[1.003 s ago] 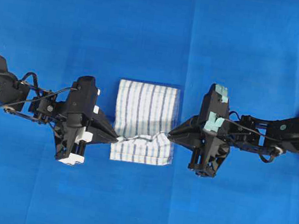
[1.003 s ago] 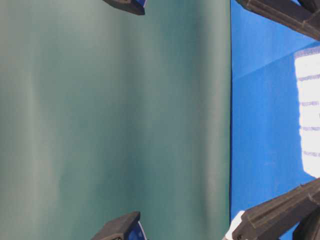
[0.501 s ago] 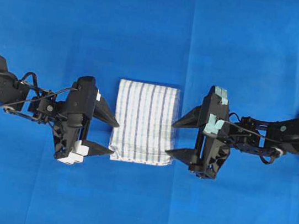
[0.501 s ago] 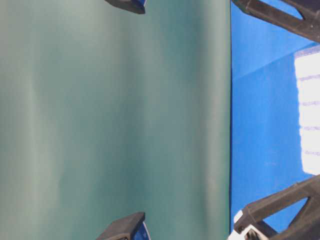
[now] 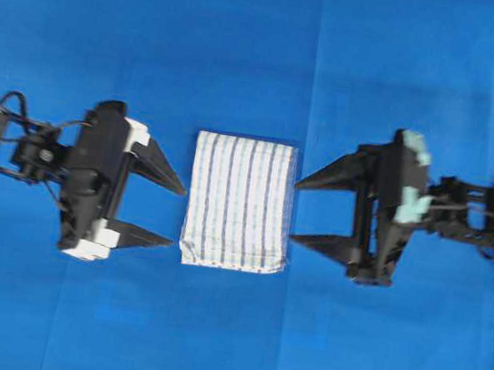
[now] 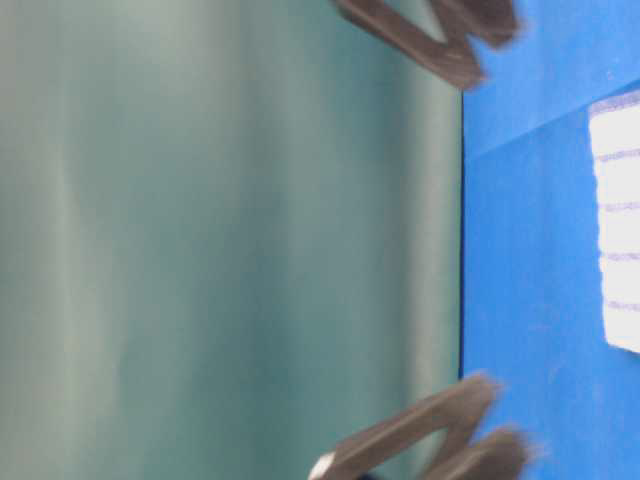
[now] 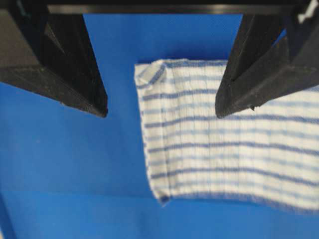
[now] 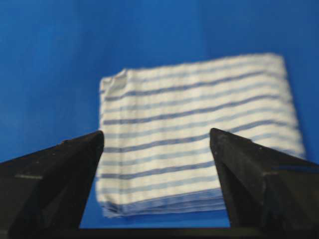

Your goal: Fold the blue towel.

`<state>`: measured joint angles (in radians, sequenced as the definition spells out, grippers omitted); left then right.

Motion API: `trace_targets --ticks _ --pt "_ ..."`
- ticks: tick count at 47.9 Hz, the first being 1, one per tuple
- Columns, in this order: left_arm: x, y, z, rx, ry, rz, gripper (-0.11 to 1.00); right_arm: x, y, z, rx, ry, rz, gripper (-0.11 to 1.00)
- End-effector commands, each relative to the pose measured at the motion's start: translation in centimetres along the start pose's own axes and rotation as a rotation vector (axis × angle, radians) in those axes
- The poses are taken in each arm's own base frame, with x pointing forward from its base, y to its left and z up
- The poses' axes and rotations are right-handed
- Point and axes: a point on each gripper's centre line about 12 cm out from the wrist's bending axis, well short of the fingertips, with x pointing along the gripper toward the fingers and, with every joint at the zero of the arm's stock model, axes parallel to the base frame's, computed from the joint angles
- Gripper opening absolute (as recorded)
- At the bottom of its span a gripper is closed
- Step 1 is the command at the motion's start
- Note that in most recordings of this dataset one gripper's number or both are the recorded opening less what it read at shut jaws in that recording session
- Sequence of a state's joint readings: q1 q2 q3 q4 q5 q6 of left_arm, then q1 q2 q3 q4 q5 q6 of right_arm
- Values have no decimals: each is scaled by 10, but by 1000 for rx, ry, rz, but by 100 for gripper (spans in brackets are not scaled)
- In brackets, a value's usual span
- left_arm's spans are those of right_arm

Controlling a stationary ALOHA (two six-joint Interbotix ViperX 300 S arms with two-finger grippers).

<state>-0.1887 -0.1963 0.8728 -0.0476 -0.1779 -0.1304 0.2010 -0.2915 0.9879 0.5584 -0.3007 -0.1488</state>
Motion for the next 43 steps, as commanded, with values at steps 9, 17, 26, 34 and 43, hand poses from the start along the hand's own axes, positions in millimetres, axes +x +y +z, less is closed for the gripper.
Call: trace_targets --ticks 9,17,26,34,43 --pt "-50 1 15 47 -126 -11 83 -53 -8 18 -60 -131 32 89" --pt "-76 5 5 50 -184 -11 82 -84 -11 16 -96 -183 64 89" --pt "-104 8 -5 72 -242 -7 82 -107 -18 4 -120 -220 83 89" --pt "-126 14 -20 115 -285 10 82 -116 -30 -14 -126 -222 66 88" --pt "-143 23 -41 118 -318 40 82 -120 -43 -33 -124 -226 34 88"
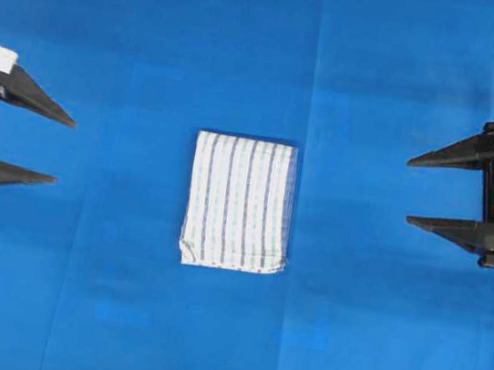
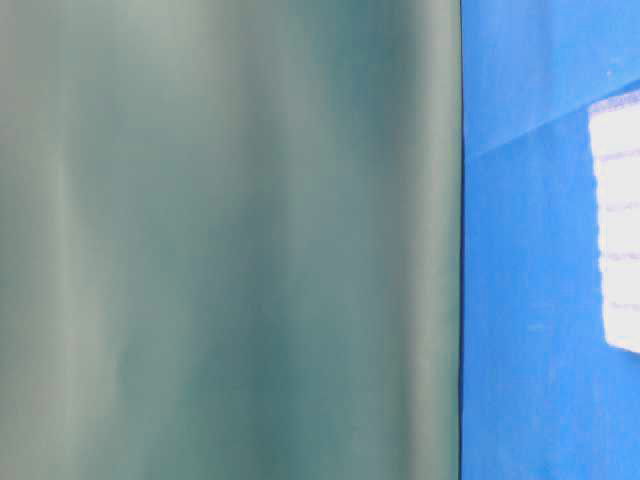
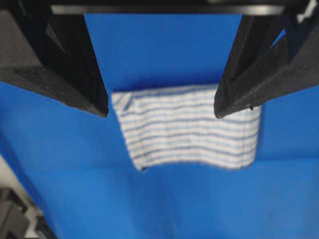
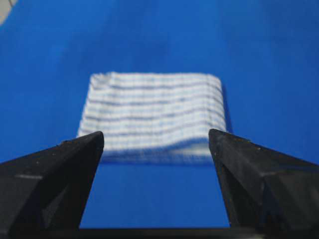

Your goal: Fold the blue towel.

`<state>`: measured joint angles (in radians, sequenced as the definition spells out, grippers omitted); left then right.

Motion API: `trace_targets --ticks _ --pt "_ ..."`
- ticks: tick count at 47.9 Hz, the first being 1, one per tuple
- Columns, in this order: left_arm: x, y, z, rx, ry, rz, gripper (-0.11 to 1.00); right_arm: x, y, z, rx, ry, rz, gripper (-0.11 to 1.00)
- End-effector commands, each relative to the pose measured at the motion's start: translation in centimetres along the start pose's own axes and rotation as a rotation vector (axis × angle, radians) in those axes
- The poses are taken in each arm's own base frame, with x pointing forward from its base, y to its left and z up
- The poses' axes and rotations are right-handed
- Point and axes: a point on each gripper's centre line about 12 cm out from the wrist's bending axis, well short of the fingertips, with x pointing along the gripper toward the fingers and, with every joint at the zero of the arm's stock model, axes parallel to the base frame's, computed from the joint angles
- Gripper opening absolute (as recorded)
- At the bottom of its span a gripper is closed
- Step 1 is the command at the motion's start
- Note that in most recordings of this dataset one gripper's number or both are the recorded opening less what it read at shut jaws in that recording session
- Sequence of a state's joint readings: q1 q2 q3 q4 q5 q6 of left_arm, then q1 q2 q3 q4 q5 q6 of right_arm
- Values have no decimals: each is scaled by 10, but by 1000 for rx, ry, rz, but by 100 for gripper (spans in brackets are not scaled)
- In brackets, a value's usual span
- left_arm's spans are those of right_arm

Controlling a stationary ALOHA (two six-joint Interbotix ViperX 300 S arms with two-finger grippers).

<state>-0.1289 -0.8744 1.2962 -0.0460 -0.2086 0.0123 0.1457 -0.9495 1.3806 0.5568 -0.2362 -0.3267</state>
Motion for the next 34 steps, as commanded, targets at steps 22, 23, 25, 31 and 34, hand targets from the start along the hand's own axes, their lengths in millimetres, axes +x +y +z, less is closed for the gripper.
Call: trace_targets --ticks 22,23,25,31,34 --pt "-37 12 -45 -16 -46 62 82 -9 -16 -28 29 -9 -69 88" --pt "-37 12 -46 -17 -47 62 82 -9 -16 -28 29 -9 -69 88" --pt "-38 12 -48 -24 -48 66 82 -9 -16 -29 30 -8 -70 88" --pt "-41 13 -48 -27 -61 74 82 -9 -16 -29 31 -8 -70 88" --pt "-41 14 -48 -27 -64 76 82 -9 -16 -28 32 -11 -70 88"
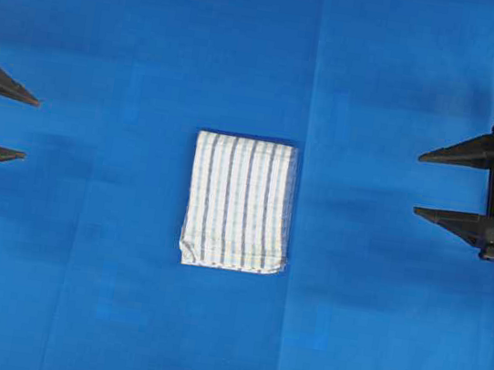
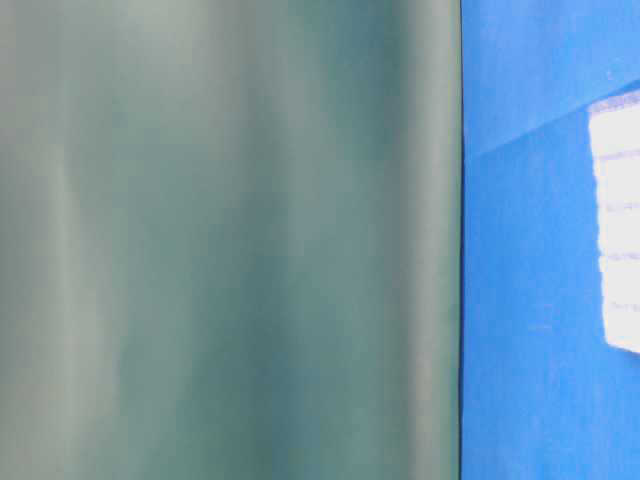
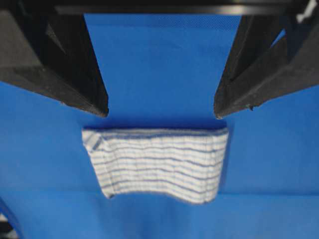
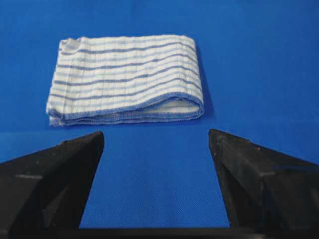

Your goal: Fold the blue towel.

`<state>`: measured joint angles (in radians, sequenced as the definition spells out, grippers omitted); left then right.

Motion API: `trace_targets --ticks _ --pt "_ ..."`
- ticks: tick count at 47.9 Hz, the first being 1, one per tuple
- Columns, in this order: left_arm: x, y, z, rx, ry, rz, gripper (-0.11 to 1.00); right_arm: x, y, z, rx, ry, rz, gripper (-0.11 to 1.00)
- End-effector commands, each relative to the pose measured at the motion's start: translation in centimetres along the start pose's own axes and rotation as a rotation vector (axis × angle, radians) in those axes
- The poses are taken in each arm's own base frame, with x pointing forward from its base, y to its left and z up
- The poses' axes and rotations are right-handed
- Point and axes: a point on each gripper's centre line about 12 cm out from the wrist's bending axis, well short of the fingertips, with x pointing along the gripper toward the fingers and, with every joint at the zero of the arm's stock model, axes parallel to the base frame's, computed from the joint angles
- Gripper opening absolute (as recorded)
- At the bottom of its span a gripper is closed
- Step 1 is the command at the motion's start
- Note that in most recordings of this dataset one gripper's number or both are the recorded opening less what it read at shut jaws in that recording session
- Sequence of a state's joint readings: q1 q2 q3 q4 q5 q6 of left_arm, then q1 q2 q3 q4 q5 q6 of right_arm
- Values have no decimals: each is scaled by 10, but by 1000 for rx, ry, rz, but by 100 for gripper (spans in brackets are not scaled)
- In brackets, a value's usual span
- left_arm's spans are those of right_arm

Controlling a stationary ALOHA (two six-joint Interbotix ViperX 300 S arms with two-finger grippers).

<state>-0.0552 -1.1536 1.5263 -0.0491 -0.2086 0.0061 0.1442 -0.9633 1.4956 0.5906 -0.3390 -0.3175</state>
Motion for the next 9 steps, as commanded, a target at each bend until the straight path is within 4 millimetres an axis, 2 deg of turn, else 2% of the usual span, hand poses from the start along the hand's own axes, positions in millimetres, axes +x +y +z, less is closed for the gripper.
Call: trace_targets --ticks 1,9 --pt "1 0 4 -4 -11 3 82 1 0 4 7 -11 -4 88" --pt "1 1 5 -4 -12 4 82 1 0 4 6 -13 -4 88"
